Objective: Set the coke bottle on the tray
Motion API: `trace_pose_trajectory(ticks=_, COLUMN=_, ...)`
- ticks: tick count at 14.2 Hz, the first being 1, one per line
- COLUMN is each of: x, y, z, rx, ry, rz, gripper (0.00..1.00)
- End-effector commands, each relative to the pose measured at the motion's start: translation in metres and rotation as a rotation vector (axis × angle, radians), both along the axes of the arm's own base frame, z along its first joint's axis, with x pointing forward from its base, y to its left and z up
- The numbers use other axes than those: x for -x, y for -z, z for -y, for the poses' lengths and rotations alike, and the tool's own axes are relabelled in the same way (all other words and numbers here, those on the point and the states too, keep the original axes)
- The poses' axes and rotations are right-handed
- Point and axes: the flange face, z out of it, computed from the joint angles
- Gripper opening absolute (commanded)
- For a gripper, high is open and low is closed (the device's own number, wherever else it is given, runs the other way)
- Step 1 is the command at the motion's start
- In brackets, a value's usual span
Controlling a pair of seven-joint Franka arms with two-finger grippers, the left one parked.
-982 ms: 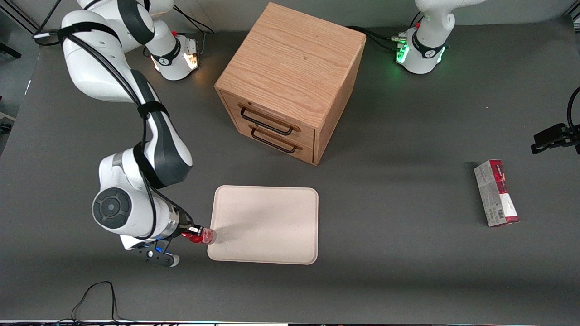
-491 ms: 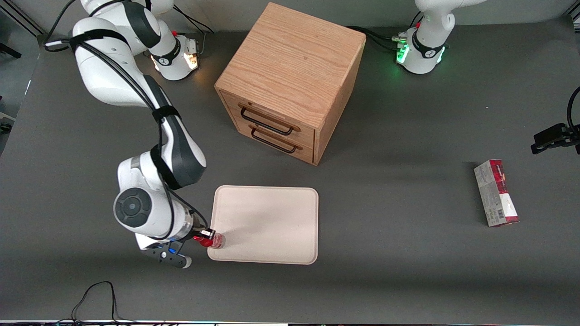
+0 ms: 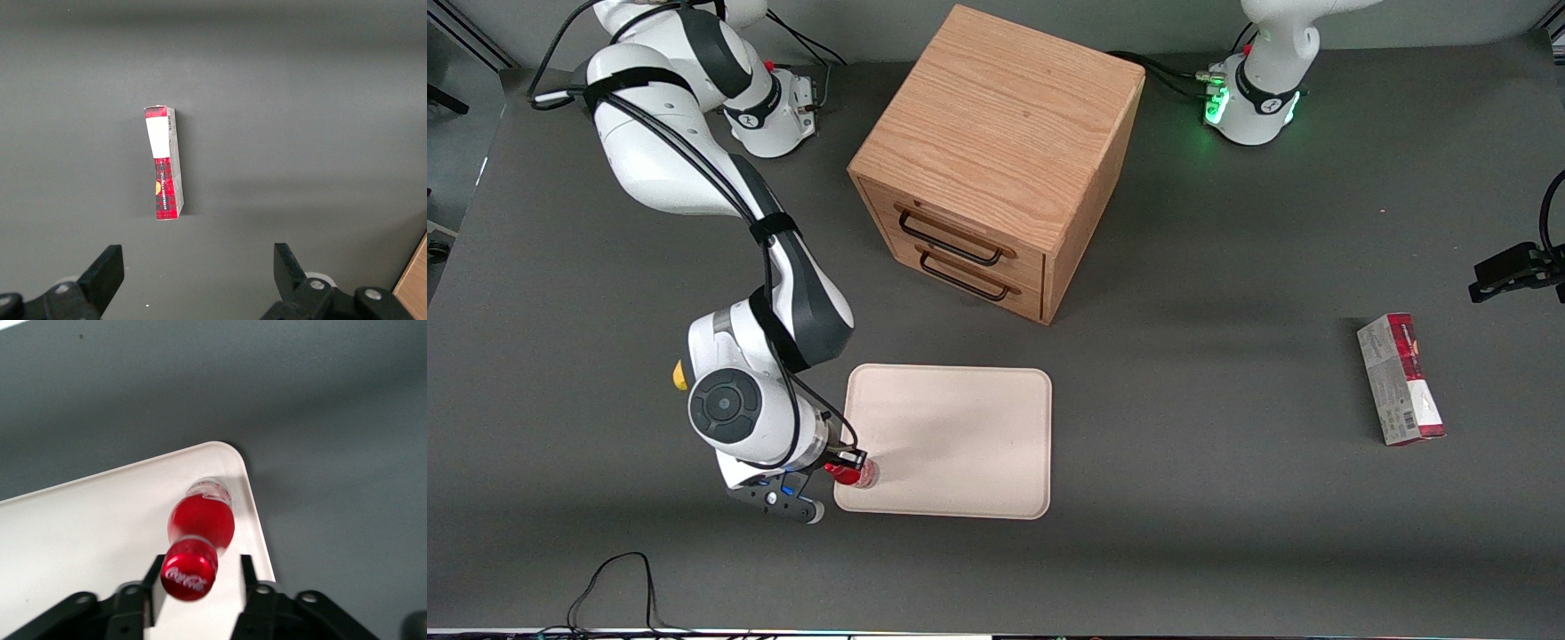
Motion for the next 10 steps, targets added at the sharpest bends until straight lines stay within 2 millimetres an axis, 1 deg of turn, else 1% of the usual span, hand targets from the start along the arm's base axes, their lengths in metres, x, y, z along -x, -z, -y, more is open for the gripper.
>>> trace_pose_trajectory(ticks=1, x=-0.003, y=-0.007, z=-0.005, rx=0.014, ry=0.022, rz=0.028, gripper=1.0)
trace_pose_trajectory(ticks=2, x=-0.003, y=-0.012, z=-0.002, rx=0.016, ry=0.022, rz=0.026, gripper=1.0)
trace_pose_trajectory(ticks=3, x=-0.002, y=-0.022, z=0.003, rx=0.018, ry=0.026, rz=0.021, gripper=1.0)
trace_pose_trajectory(ticks=4, x=-0.001, y=-0.037, z=0.016, rx=0.021, ry=0.037, rz=0.005, gripper=1.0)
trace_pose_trajectory(ticks=5, x=-0.004, y=-0.058, z=0.04, rx=0.005, ry=0.06, rz=0.004, gripper=1.0)
trace_pose_trajectory(ticks=6, x=0.001, y=-0.084, z=0.057, rx=-0.019, ry=0.044, rz=-0.015, gripper=1.0)
trace_pose_trajectory(ticks=7, x=0.01, y=-0.092, z=0.074, rx=-0.03, ry=0.029, rz=-0.059, gripper=1.0)
trace_pose_trajectory(ticks=8, x=0.023, y=-0.11, z=0.09, rx=-0.031, ry=0.011, rz=-0.072, gripper=1.0)
trace_pose_trajectory(ticks=9, x=0.041, y=-0.115, z=0.102, rx=-0.021, ry=-0.021, rz=-0.095, gripper=1.0)
trace_pose_trajectory(ticks=10, x=0.061, y=-0.121, z=0.122, rx=-0.018, ry=-0.06, rz=-0.119, gripper=1.0)
